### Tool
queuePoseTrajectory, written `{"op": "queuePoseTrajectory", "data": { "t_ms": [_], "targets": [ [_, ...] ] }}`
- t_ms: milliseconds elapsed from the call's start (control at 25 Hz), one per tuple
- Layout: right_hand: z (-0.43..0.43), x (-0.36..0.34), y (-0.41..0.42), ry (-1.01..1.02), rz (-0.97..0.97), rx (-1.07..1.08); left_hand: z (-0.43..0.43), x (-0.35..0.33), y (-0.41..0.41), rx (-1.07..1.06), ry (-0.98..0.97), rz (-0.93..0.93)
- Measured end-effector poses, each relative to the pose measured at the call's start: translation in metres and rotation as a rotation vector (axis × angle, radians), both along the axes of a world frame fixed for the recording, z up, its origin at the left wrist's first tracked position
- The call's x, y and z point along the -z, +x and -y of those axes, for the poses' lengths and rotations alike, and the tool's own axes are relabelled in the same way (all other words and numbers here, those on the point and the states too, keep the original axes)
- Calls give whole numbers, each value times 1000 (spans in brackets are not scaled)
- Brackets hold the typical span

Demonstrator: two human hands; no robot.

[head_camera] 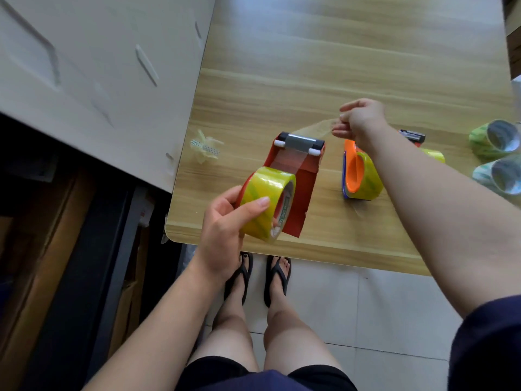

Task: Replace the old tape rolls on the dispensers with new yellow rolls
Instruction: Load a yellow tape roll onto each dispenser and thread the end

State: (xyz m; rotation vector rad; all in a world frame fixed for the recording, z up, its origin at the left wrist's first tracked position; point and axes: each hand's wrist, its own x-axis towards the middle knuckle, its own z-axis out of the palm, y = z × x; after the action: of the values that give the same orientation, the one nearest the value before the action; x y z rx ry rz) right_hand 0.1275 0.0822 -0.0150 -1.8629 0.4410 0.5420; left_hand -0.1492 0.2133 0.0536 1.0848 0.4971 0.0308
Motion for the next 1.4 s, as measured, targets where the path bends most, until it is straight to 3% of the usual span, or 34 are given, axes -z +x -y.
{"op": "queuePoseTrajectory", "data": {
  "t_ms": [200, 440, 840, 1080, 1320, 1400],
  "targets": [
    [3, 0, -24, 38, -68, -73, -17, -18, 15, -74, -58, 62],
    [3, 1, -68, 96, -299, -166, -35, -32, 41, -132, -64, 88],
    [-6, 22, -161, 702, -622, 157, -32, -31, 65, -139, -24, -1],
    [-10, 17, -190, 930, -661, 437, -24, -28, 73, -172, -83, -43],
    [-8, 13, -187, 1088, -497, 534, -27, -29, 87, -224, -142, -56],
    [-6, 12, -182, 1002, -429, 463, -29, -29, 88, -232, -149, -56]
  ]
}}
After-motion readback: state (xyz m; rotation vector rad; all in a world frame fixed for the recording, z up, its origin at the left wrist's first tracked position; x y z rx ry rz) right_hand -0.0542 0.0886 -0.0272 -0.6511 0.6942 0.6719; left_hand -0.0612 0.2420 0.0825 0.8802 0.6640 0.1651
